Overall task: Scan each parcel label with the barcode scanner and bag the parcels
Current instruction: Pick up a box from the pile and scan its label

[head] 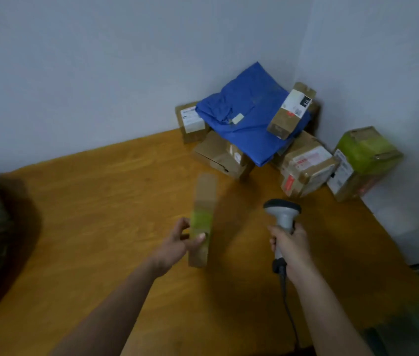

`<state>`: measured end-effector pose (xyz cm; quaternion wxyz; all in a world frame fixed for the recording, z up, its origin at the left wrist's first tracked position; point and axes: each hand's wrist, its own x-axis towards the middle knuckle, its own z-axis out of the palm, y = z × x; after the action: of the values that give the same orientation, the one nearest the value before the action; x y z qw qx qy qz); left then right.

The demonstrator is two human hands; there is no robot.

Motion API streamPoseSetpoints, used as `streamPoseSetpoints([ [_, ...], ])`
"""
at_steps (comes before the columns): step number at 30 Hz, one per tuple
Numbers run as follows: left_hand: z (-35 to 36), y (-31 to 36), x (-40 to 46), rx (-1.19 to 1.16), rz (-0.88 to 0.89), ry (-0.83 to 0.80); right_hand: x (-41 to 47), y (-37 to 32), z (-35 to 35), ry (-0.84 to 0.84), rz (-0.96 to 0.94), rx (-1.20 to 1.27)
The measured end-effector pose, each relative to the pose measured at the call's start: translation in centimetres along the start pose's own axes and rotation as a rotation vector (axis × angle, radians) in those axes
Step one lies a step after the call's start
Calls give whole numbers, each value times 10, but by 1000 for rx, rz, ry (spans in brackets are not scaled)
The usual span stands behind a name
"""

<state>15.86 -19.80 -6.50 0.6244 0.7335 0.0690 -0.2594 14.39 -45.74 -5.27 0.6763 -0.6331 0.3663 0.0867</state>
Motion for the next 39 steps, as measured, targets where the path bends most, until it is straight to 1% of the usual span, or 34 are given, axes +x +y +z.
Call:
streamPoseSetpoints([
  [2,-25,-7,-13,-345,-143,39,-12,1,23,-30,-25,-44],
  [3,-39,-14,-19,-469,-186,51,-19,2,36,-47,-37,-67],
  [5,-67,-32,-35,-622,-245,107,-35,8,63,-82,-48,-107],
  [11,-144,-88,-85,-820,-339,286,-78,32,141,-187,-19,-148],
  [15,-183,-111,-101,-927,-373,349,-99,48,181,-202,-31,-188],
  [16,-188,-112,-104,-912,-385,370,-103,52,190,-201,-31,-195],
  [20,-203,-120,-110,-716,-433,444,-115,65,222,-211,-23,-214],
  [26,-213,-122,-106,-654,-479,426,-130,74,244,-222,-23,-237],
  [28,-219,-119,-103,-489,-433,412,-130,71,246,-225,-37,-250],
  [29,-224,-118,-101,-391,-388,431,-130,69,247,-227,-46,-257],
  [30,-229,-118,-98,-325,-349,490,-129,66,249,-231,-54,-262],
  [31,-234,-115,-95,-319,-318,581,-127,65,251,-235,-62,-266],
  [33,-244,-107,-94,-372,-286,795,-125,64,257,-251,-86,-276],
  [34,-249,-107,-94,-363,-285,877,-124,65,261,-261,-97,-287],
  [36,-255,-113,-99,-274,-365,964,-122,71,273,-283,-96,-327],
  [37,-256,-118,-103,-237,-444,969,-120,74,280,-295,-85,-358],
  [38,-254,-126,-108,-233,-535,920,-119,78,286,-307,-77,-393],
  [39,-249,-131,-113,-255,-610,813,-116,81,291,-317,-70,-422],
])
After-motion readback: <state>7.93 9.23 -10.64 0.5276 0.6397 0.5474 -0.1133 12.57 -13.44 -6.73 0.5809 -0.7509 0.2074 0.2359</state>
